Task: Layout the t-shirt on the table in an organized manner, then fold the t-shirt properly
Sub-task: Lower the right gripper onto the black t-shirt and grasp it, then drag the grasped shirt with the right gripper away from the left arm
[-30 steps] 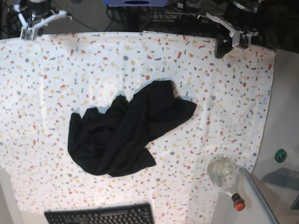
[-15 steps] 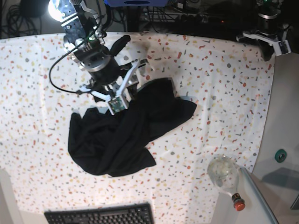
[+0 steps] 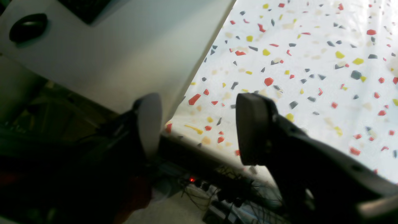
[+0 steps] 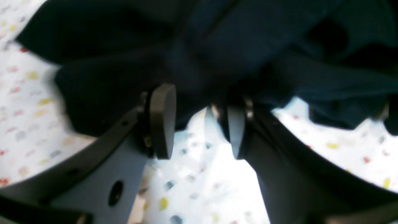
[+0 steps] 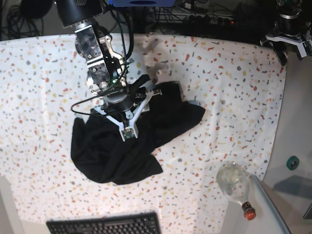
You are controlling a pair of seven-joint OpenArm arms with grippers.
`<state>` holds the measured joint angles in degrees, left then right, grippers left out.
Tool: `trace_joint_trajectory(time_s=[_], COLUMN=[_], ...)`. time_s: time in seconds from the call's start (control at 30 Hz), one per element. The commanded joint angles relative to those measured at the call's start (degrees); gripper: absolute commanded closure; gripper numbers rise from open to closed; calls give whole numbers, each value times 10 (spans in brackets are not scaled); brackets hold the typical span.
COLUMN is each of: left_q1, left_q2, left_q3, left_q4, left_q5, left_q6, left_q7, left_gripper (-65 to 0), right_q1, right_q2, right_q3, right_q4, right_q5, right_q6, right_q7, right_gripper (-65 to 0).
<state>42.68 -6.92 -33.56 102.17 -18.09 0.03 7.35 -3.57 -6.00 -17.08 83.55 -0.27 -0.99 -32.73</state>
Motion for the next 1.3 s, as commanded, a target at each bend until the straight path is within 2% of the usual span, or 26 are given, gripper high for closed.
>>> trace_joint_trajectory(time_s=[0.0,0.07,0.17,0.23,0.4,0.5,0.6,0.7,0.8,1.07,1.13,1.17,1.2,1.23,1.27], left_q1=[0,-3,-4,-14,-18,-18,-18,-18,-18,-19,-19,-19,-20,-24,-28], left_q2=[-5,-5,-8,-9,-10,-10,-10,-10,-10,-10,-10,-10,-10,-10,-10], left_q3=[-4,-4,-2,-2,-2,-4,-3,-2,-2,-2,-2,-2,-2,-1,-1], left_q4=[6,5,7,8,7,7,5,5,5,5,5,5,5,5,5], left_q5=[3,3,3,5,4,7,7,7,7,5,5,4,4,4,5], left_q6=[3,3,3,3,3,2,2,2,2,2,2,2,2,2,2], left_q7=[-13,-13,-13,-13,-13,-13,-13,-13,-13,-13,-13,-13,-13,-13,-13], left_gripper=[-360,-360,-360,-360,-360,-360,-360,-360,-360,-360,-360,-360,-360,-360,-360], right_q1=[6,9,12,12,17,29,40,36,30,46,48,49,52,56,57], right_q2=[-8,-8,-6,-7,-5,-5,-4,-5,-4,-4,-4,-4,-4,-4,-5], right_q3=[-3,-3,-3,-3,-3,-3,-2,18,21,18,17,17,17,17,17], right_q4=[9,6,9,11,-7,-36,-58,-48,-40,-82,-85,-84,-83,-82,-81], right_q5=[4,4,4,6,106,138,139,139,139,139,139,140,141,142,142], right_q6=[2,-6,-44,-47,-55,-55,-56,-85,-98,-98,-98,-96,-96,-95,-95], right_q7=[18,24,28,28,49,52,53,60,61,63,63,63,63,63,63], right_gripper=[-264,-264,-261,-257,-261,-264,-264,-264,-264,-257,-221,-161,-65,0,0])
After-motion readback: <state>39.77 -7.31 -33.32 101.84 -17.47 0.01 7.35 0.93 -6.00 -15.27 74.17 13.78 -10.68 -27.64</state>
